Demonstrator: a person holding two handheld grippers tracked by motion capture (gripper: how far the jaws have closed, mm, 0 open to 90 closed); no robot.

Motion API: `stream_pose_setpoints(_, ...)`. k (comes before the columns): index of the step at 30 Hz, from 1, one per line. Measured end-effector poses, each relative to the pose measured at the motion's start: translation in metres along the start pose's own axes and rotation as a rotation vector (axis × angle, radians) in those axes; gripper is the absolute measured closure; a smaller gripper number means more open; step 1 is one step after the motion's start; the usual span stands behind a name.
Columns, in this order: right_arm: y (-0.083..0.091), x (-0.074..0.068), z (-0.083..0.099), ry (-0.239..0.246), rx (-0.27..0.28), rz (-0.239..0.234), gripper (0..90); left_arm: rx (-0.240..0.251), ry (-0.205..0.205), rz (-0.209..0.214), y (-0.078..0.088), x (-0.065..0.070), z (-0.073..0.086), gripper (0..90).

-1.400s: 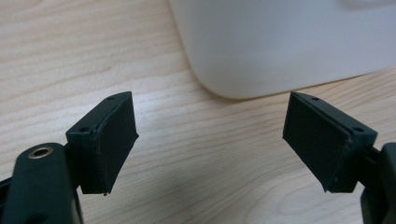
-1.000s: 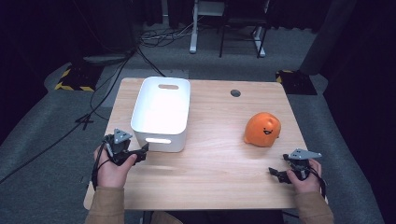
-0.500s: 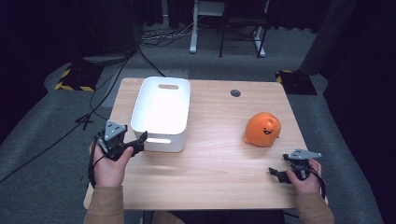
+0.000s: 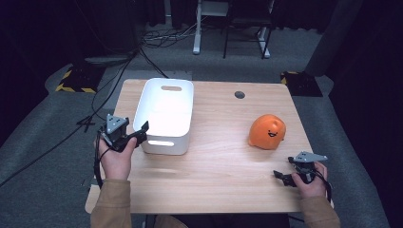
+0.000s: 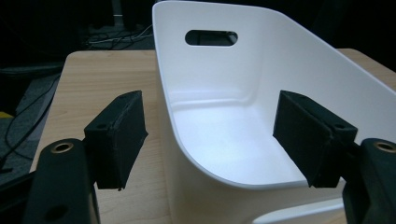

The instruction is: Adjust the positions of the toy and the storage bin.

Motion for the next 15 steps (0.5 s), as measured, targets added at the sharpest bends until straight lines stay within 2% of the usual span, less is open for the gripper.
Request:
stream_pose_setpoints(3, 0.0, 0.0, 0.0, 0.0, 0.0, 0.0, 7.5, -0.017, 0.0, -0.018, -0.008, -0.004, 0.003, 25.9)
stream_pose_setpoints(5, 0.0, 0.0, 0.0, 0.0, 0.0, 0.0, 7.4, -0.037, 0.0, -0.002, -0.011, -0.002, 0.007, 26.4)
stream_pose_setpoints(8, 0.0, 0.0, 0.0, 0.0, 0.0, 0.0, 7.5, -0.052, 0.0, 0.044, -0.014, 0.006, 0.011, 29.2)
stream_pose_setpoints(13, 0.0, 0.0, 0.0, 0.0, 0.0, 0.0, 7.4, -0.057, 0.001, 0.037, -0.018, 0.005, 0.011, 29.1)
stream_pose_setpoints(14, 0.0, 0.0, 0.0, 0.0, 0.0, 0.0, 7.4, -0.069, -0.018, 0.026, -0.019, 0.003, 0.012, 30.3)
stream_pose_setpoints(15, 0.0, 0.0, 0.0, 0.0, 0.0, 0.0, 7.4, -0.064, 0.001, 0.033, -0.021, 0.004, 0.012, 29.6)
Point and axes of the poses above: each handheld gripper's, and its own axes: y roughly backward along the jaws, z roughly out of its underside, x roughly to its right, the point moved 9 cm from there along -y, roughly forward along the jaws, and after that the axes turned 7 degrees about y, right-handed, at the moved point
